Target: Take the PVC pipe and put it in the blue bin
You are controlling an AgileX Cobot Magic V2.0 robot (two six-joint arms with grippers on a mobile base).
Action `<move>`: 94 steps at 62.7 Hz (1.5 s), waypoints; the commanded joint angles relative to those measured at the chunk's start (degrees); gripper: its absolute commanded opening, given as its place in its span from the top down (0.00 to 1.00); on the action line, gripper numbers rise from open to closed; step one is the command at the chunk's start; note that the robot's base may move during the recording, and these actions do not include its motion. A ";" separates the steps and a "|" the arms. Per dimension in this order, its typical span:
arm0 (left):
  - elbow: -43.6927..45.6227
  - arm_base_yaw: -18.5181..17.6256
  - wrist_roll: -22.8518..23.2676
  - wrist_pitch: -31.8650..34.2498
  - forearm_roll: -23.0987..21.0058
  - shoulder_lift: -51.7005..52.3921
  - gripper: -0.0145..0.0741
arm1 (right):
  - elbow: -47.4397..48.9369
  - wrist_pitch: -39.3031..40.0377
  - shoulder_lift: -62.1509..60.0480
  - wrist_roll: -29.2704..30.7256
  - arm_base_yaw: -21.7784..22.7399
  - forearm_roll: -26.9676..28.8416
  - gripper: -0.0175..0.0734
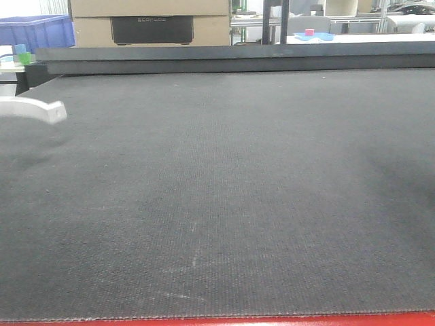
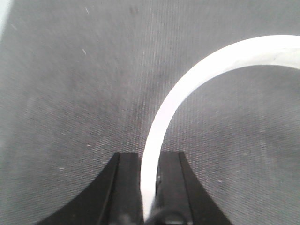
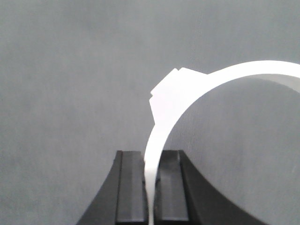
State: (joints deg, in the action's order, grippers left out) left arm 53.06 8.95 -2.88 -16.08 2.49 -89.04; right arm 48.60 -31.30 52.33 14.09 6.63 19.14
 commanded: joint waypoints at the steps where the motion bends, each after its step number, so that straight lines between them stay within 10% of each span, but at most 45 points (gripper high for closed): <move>1: 0.24 -0.01 0.15 -2.29 -0.63 4.65 0.96 | 0.00 2.35 -2.69 0.68 0.02 -0.47 0.99; 54: -11.78 -0.01 0.15 -9.43 -2.49 53.61 0.96 | -2.10 -1.88 -19.16 0.68 0.02 -0.47 0.99; 94: -11.78 -0.01 0.15 -13.25 -2.49 59.20 0.96 | -2.10 -1.64 -22.94 0.68 0.02 -0.47 0.99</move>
State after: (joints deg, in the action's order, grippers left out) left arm 41.34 8.95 -2.88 -30.52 0.56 -30.17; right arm 46.61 -34.29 29.70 14.41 6.63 19.04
